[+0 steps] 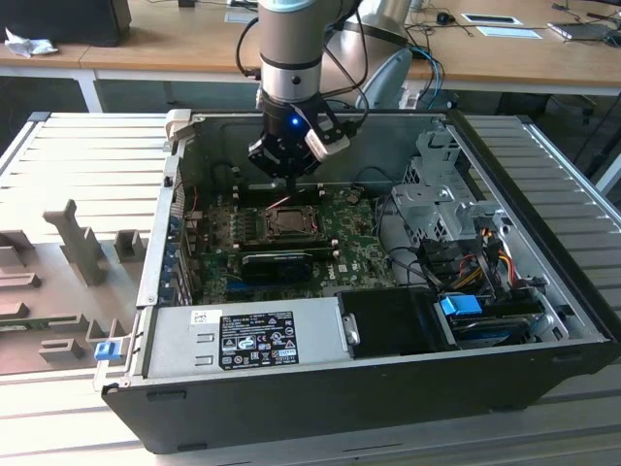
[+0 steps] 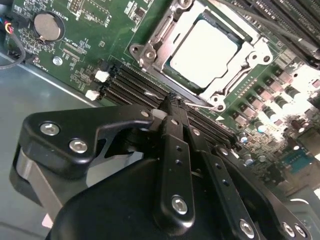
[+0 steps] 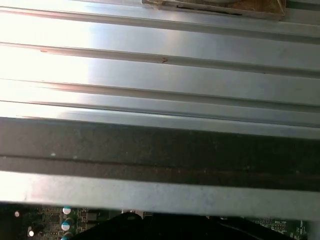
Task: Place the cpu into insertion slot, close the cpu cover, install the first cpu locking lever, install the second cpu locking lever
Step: 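Install the first cpu locking lever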
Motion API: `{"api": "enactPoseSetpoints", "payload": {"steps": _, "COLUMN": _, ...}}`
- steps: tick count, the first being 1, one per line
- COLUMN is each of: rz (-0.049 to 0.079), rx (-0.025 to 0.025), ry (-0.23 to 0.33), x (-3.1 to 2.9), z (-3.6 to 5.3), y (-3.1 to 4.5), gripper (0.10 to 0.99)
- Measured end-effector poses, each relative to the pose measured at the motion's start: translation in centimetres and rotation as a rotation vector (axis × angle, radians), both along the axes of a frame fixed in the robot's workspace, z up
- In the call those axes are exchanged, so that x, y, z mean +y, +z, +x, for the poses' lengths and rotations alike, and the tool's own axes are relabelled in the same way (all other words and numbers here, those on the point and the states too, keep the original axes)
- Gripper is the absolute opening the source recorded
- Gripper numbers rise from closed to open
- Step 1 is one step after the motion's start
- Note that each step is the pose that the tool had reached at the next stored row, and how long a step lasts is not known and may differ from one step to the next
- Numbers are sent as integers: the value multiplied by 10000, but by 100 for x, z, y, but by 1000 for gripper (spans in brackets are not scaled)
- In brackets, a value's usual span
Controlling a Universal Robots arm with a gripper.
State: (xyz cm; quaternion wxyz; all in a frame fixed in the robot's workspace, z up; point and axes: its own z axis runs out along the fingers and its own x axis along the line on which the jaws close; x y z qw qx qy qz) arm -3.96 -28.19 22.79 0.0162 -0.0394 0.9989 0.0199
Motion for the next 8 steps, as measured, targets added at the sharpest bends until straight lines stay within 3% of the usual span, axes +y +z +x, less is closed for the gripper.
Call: {"api": "enactPoseSetpoints", "payload": {"steps": 8, "rz": 2, "rx": 13, "ry": 6, "x": 17, "z": 89, "y": -58, "gripper": 106}}
